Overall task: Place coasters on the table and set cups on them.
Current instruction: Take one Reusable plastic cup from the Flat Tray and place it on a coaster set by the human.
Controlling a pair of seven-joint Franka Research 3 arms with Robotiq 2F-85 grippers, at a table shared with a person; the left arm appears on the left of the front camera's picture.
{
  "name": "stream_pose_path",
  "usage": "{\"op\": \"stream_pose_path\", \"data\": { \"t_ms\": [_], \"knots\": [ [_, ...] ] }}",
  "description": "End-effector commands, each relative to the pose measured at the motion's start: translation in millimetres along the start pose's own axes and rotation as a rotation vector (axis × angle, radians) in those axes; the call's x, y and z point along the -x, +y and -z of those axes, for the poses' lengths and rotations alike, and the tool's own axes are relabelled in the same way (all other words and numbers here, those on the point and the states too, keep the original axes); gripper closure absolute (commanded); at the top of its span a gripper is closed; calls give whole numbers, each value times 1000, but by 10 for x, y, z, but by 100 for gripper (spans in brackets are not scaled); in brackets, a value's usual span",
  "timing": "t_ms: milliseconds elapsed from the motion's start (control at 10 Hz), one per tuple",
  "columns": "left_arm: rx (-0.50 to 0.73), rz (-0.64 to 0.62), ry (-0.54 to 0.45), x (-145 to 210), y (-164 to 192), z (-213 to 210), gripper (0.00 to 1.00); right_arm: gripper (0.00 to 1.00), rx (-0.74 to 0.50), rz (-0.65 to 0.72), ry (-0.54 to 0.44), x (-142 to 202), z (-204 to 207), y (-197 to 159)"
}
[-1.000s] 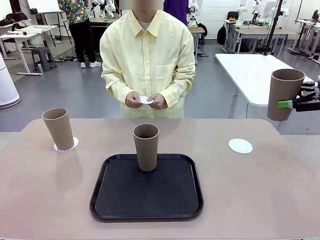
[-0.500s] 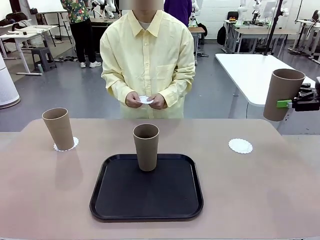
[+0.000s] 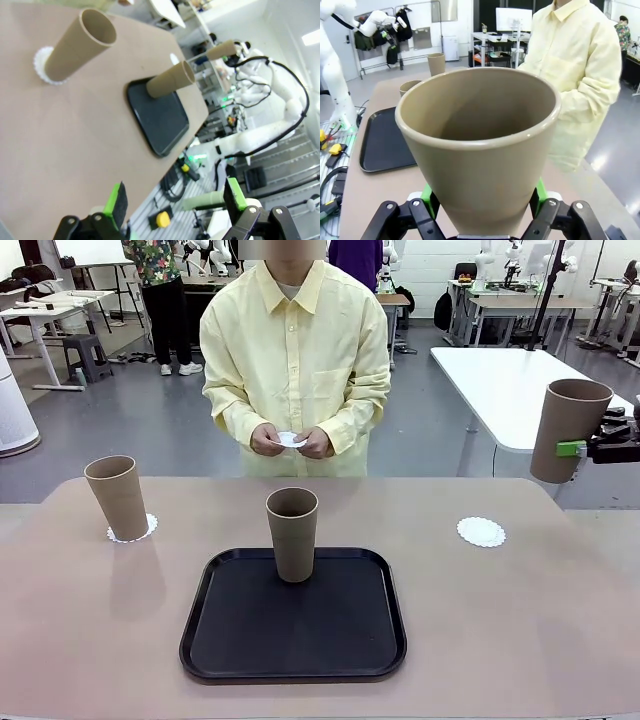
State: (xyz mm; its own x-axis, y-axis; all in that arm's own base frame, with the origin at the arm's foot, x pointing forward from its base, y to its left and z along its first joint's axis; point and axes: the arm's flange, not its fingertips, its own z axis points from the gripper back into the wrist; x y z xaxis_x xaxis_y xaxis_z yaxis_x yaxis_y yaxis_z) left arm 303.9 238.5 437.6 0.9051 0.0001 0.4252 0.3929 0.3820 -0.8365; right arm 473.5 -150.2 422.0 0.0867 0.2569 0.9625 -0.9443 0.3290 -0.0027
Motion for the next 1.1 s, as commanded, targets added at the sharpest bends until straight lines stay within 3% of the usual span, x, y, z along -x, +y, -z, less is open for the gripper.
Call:
{"op": "stream_pose_path", "data": {
  "t_ms": [0, 300, 500, 1000],
  "knots": [
    [8, 3, -7, 6, -19, -16, 0, 16, -94, -16, -12, 163, 252, -70],
    [8, 3, -7, 6, -19, -16, 0, 16, -112, -91, 29, 480, 588, -152],
    [8, 3, -7, 6, -19, -16, 0, 16, -193, -130, 22, 684, 686, -213],
    [8, 3, -7, 6, -19, -16, 0, 16, -300, -93, -32, 1096, 821, -328]
  ]
}}
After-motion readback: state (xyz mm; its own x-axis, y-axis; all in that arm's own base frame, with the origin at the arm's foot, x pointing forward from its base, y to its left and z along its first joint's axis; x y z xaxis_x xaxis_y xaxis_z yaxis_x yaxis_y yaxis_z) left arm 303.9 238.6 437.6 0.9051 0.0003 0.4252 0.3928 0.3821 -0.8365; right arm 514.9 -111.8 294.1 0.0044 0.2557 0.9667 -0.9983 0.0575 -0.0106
